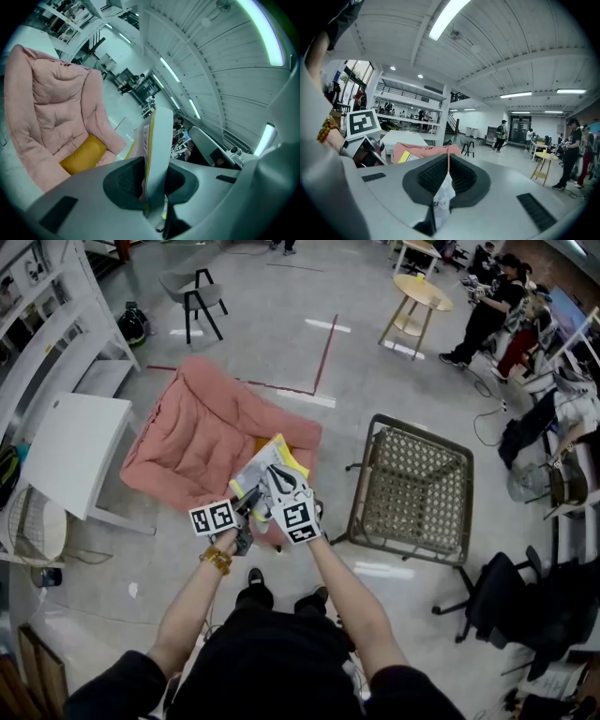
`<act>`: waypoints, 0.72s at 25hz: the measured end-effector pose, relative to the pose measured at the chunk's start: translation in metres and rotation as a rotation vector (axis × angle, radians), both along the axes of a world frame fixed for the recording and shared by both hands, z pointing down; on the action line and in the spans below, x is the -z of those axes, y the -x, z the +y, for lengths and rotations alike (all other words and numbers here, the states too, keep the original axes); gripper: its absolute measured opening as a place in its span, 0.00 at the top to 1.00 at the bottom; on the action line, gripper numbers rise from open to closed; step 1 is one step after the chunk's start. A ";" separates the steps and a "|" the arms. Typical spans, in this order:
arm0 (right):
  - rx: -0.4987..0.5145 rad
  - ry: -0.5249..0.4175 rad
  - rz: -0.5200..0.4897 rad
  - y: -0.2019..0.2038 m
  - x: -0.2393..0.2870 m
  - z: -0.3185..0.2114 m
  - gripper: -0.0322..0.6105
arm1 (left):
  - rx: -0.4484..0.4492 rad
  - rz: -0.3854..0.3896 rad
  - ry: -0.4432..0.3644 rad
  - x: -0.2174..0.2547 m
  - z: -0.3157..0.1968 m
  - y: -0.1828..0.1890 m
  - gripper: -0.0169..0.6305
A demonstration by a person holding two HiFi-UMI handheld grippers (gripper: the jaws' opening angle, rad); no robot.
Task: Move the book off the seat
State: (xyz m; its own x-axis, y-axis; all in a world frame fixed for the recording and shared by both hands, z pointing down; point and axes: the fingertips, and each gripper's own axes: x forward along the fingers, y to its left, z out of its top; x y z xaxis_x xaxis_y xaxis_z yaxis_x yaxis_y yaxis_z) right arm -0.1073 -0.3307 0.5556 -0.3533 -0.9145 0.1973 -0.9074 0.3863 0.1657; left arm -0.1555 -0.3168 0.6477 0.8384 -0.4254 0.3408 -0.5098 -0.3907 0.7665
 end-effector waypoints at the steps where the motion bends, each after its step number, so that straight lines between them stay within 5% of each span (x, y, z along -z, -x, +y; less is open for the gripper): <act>1: -0.004 -0.003 -0.002 -0.008 0.002 0.003 0.92 | -0.001 0.001 -0.002 0.002 0.002 -0.007 0.86; 18: -0.002 -0.053 -0.038 -0.124 0.027 0.064 0.92 | 0.029 0.034 -0.040 0.035 0.056 -0.114 0.86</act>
State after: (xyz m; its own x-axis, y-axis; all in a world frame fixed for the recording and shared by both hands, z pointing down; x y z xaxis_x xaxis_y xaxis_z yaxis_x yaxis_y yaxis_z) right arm 0.0170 -0.2670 0.5282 -0.3575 -0.9242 0.1348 -0.9142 0.3757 0.1519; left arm -0.0420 -0.2607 0.6128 0.8360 -0.4628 0.2948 -0.4957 -0.4068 0.7674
